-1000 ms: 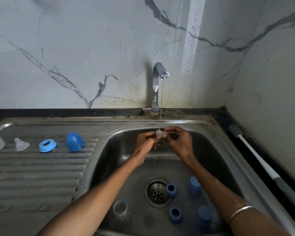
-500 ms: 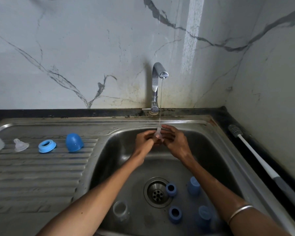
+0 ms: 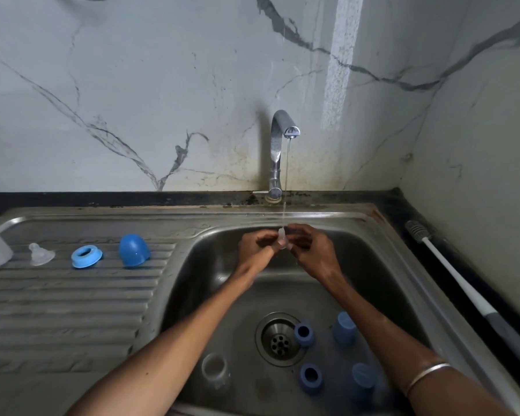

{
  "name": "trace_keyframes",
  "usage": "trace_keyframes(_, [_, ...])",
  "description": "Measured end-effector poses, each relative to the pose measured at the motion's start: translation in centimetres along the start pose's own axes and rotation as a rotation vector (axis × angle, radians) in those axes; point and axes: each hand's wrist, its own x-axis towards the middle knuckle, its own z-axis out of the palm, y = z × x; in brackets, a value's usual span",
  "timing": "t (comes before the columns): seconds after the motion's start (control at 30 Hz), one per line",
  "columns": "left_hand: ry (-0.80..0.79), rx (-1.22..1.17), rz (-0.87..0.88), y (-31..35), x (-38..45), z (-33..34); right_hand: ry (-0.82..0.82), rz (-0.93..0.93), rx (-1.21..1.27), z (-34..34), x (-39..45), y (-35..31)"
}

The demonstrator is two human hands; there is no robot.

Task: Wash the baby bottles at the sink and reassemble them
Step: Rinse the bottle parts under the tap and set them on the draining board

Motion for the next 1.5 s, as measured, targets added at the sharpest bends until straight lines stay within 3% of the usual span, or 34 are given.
trace_keyframes(0.23, [0.111,0.209,0.109,0.3,-0.3,-1.0,-0.044,0.076,-0.053,-0.1,-0.3,-0.4])
trace_keyframes(0.43, [0.071,0.345,0.127,1.5,-2.2,-2.3,-0.084,0.065,-0.161,-0.5,-1.0,-1.0])
trace_keyframes(0.6, [0.050,0.450,0.085,2.1,-3.5,-4.4,-0.243,0.183,-0.341,-0.9,-1.6,-1.9])
trace_keyframes(0.73, [0.055,0.450,0.084,2.9,-5.1,-7.4,-0.325,0.155,-0.449,-0.1,-2.0,-3.5])
trace_keyframes(1.2, [0.416,0.365,-0.027,3.9,-12.4,-24.5,-0.389,-0.077,-0.408,7.8,-4.3,-13.9])
trace_keyframes(1.5, [0.626,0.520,-0.115,0.8,-15.3,-35.0,-0.386,-0.162,-0.320,15.2,-5.6,-17.1])
